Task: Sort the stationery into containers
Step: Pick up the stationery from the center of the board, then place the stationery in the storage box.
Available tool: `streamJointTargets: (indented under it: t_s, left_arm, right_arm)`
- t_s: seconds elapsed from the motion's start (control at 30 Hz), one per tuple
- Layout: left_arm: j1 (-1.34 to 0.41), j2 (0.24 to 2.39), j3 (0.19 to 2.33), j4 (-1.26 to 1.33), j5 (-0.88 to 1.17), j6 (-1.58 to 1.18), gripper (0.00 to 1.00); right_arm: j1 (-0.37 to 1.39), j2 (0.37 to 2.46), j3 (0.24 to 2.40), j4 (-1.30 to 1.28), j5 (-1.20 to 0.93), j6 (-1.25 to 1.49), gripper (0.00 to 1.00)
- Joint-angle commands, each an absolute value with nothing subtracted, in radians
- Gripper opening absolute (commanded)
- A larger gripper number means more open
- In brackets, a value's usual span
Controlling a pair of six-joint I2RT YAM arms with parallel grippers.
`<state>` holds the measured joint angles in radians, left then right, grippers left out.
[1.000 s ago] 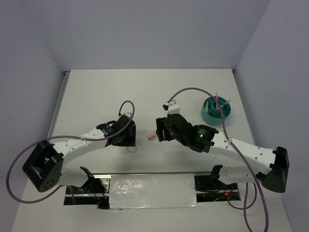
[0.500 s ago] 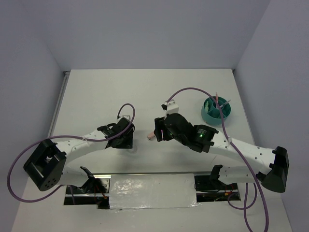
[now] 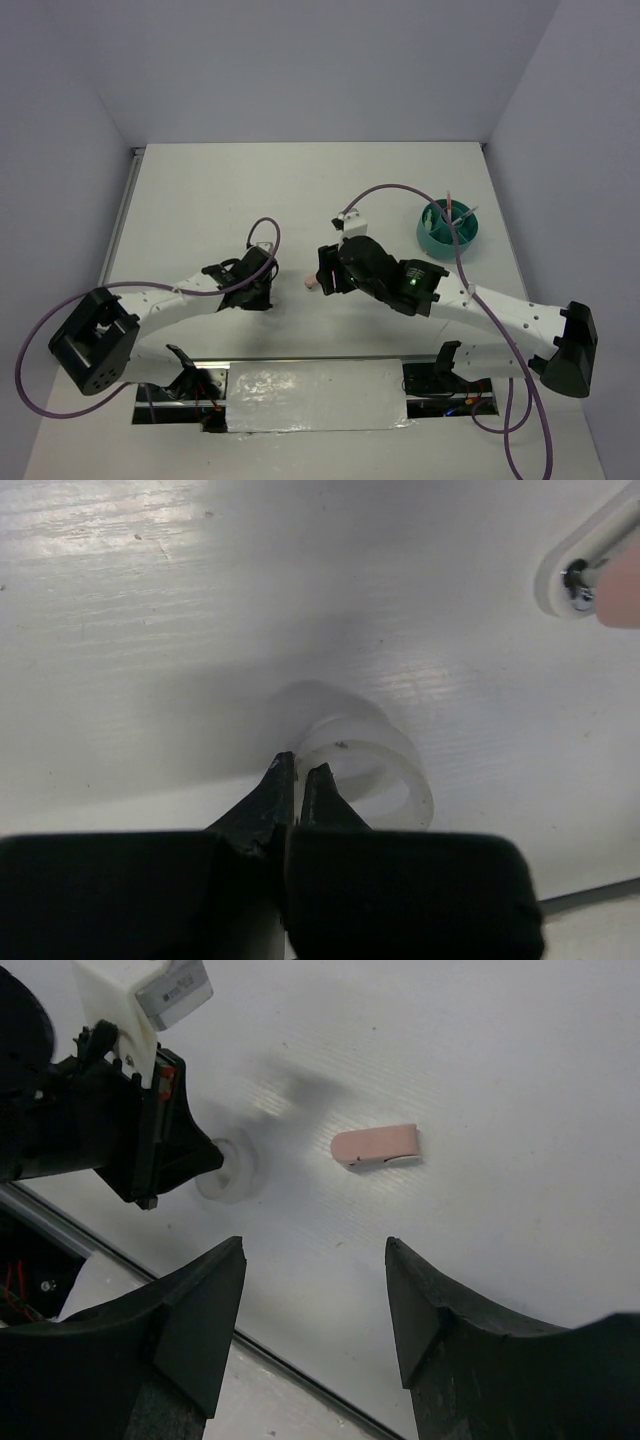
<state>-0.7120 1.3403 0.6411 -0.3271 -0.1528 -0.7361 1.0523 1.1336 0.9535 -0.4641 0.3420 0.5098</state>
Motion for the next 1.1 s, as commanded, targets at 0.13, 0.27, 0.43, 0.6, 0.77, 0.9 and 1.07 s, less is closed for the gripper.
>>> streamJointTargets:
  t_s: [0.13,0.27,0.43,0.6,0.77,0.9,1.07]
  left_arm:
    - [-0.745,0.97,0.634,-0.267,-0.109,-0.788,0.0]
    - [-0.752,0.867,0.644,-0.241,-0.094,-0.801,0.0]
    - [-0.753,0.856,0.67,-0.267,-0.115,-0.788,0.0]
    - [-0.755,0.848,0.66,-0.253,-0.115,-0.788,0.0]
    - [-0.755,0.831,0.658,-0.245,-0.106,-0.792,0.0]
    - [-0.755,0.821,0.673,-0.265,-0.11,-0.779,0.0]
    - [-0.753,0.824,0.69,-0.27,-0.115,-0.775,0.0]
  right_arm:
    - [1.042,1.088,0.821,-0.166,0.129,0.62,0.63]
    - [1.043,1.14,0.787,-0.046,0.054,0.69,0.62]
    - [1.048,1.177,0.784,0.125,-0.061,0.747,0.61]
    - [1.055,1.209,0.799,0.169,-0.08,0.775,0.61]
    - [1.074,1.262,0.868,0.011,0.075,0.778,0.6]
    - [1.078,1.25,0.87,-0.08,0.205,0.818,0.6]
    - [1.078,1.253,0.868,-0.048,0.163,0.807,0.59]
